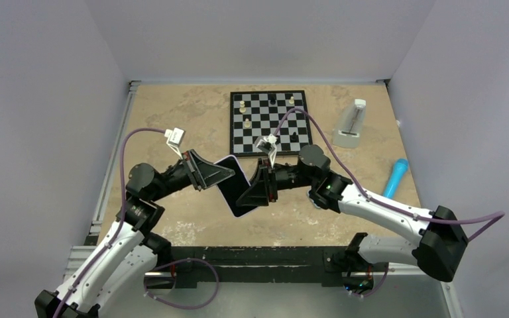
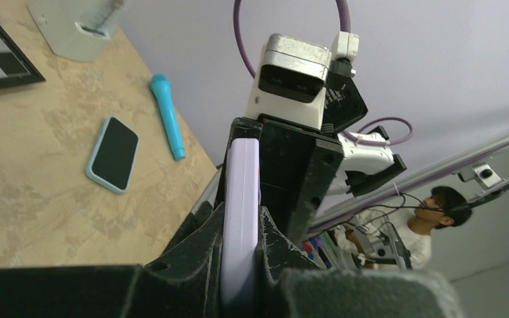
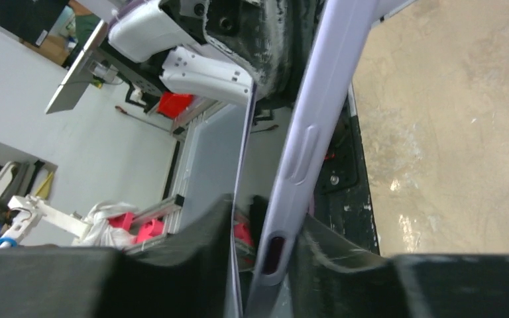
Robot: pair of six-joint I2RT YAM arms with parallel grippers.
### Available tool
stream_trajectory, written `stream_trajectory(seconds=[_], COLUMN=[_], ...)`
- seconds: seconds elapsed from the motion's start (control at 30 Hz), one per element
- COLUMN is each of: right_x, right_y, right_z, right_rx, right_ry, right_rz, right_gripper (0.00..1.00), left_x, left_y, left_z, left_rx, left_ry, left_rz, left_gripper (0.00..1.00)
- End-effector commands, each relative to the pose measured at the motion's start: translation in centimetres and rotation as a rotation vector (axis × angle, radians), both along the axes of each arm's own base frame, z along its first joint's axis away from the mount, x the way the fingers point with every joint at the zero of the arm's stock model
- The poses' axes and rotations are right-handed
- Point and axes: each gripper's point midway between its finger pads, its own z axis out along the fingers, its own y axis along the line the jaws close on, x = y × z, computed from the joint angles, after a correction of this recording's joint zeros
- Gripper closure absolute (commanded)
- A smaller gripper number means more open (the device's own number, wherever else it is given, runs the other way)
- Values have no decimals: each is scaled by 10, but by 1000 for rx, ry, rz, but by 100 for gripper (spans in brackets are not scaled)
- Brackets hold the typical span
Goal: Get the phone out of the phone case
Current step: Pick up the phone at the center of the board.
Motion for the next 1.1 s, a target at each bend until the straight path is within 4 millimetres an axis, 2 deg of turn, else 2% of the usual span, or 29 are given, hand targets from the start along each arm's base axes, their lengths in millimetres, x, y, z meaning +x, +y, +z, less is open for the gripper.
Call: stream_trajectory(seconds=[0.0, 0.07, 0.17, 0.2, 0.27, 0.33, 0.4, 0.5, 0.53, 0.63, 0.67, 0.73, 0.8, 0.9, 1.0, 1.07], right_x=[-13, -12, -5, -2, 2, 5, 7, 8, 7, 7, 5, 4, 6, 0, -8, -16], right_y=[-1, -1, 0, 1, 2, 5, 9, 13, 13, 14, 14, 12, 11, -1, -20, -29], right_z=[36, 40, 44, 45, 51, 53, 55, 56, 57, 56, 55, 49, 33, 15, 7, 3], right_rx=[123, 145, 186, 200, 241, 257, 268, 275, 280, 280, 278, 248, 171, 106, 125, 130], right_ry=[-74, -58, -30, -15, -2, 16, 31, 47, 49, 48, 37, 18, -9, -67, -158, -196], right_rz=[76, 63, 9, -15, -36, -39, -32, -18, -13, -3, 7, 2, -16, -1, 8, 41], right_gripper=[78, 99, 100, 100, 100, 100, 100, 100, 100, 100, 97, 77, 64, 56, 42, 38], left_x=[-12, -7, 0, 2, 5, 6, 7, 8, 9, 11, 11, 10, 7, -2, -7, -9], left_y=[-5, -2, 2, 3, 4, 4, 4, 6, 7, 9, 10, 13, 15, 12, 10, 9], left_z=[7, 3, -4, -8, -13, -17, -18, -12, -10, -6, -4, 1, 8, 17, 21, 26], left_rx=[-20, -11, -20, -26, -46, -62, -64, -65, -59, -34, -26, -7, 8, 61, 104, 99], left_ry=[4, 21, 55, 66, 90, 100, 103, 67, 57, 24, 10, -24, -58, -76, -68, -72], left_rz=[-91, -55, 8, 22, 36, 34, 39, 56, 66, 91, 97, 116, 113, 56, 7, -9], left_gripper=[100, 100, 100, 90, 77, 70, 68, 69, 72, 92, 99, 100, 100, 100, 100, 100])
